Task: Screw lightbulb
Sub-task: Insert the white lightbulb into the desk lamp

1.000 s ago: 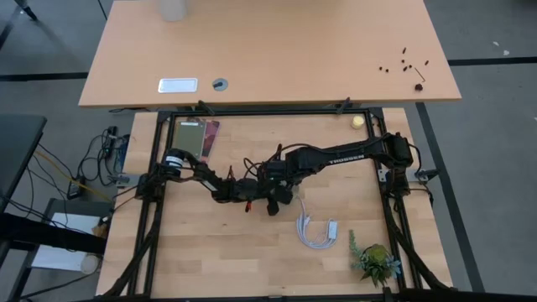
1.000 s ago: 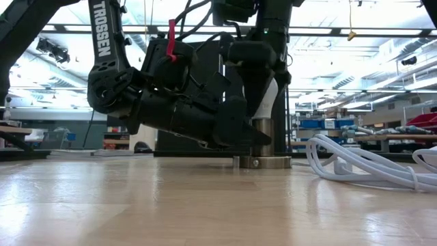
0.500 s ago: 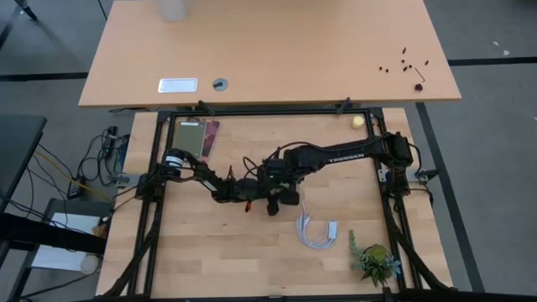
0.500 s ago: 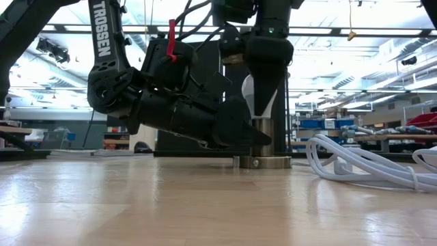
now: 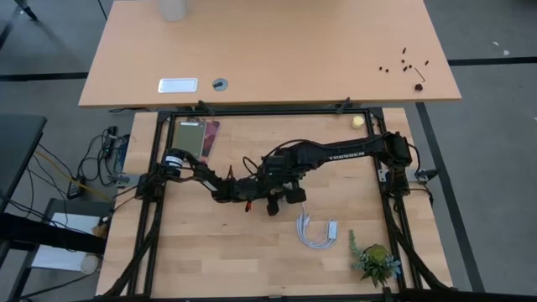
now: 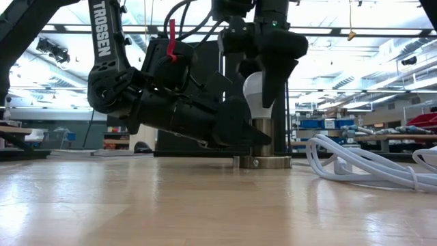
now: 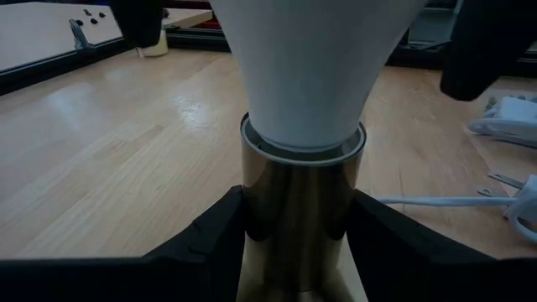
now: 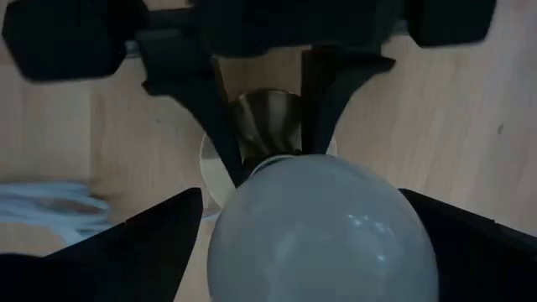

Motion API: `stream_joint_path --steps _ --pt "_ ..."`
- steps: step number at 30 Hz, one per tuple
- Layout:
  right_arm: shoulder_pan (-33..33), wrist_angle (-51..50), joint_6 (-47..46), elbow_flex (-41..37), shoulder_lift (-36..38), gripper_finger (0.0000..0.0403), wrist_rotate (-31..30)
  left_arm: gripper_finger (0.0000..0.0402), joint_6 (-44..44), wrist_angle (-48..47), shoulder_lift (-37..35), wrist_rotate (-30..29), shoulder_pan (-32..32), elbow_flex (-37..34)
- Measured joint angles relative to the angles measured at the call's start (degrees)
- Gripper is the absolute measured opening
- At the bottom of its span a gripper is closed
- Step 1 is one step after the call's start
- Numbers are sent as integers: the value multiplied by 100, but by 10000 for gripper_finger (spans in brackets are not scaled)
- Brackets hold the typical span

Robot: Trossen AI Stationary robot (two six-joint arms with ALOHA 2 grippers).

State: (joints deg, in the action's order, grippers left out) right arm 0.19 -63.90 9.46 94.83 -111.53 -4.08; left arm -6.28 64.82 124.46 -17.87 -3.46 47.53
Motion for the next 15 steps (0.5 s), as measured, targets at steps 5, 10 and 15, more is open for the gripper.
stream_joint_path --steps 5,10,15 --pt "18 -48 1093 0 0 395 -7 187 29 0 0 0 0 2" --pt "55 -45 2103 0 0 389 -13 187 92 0 0 0 -2 2" --pt "52 -18 2722 0 0 379 -38 187 96 0 0 2 -2 2"
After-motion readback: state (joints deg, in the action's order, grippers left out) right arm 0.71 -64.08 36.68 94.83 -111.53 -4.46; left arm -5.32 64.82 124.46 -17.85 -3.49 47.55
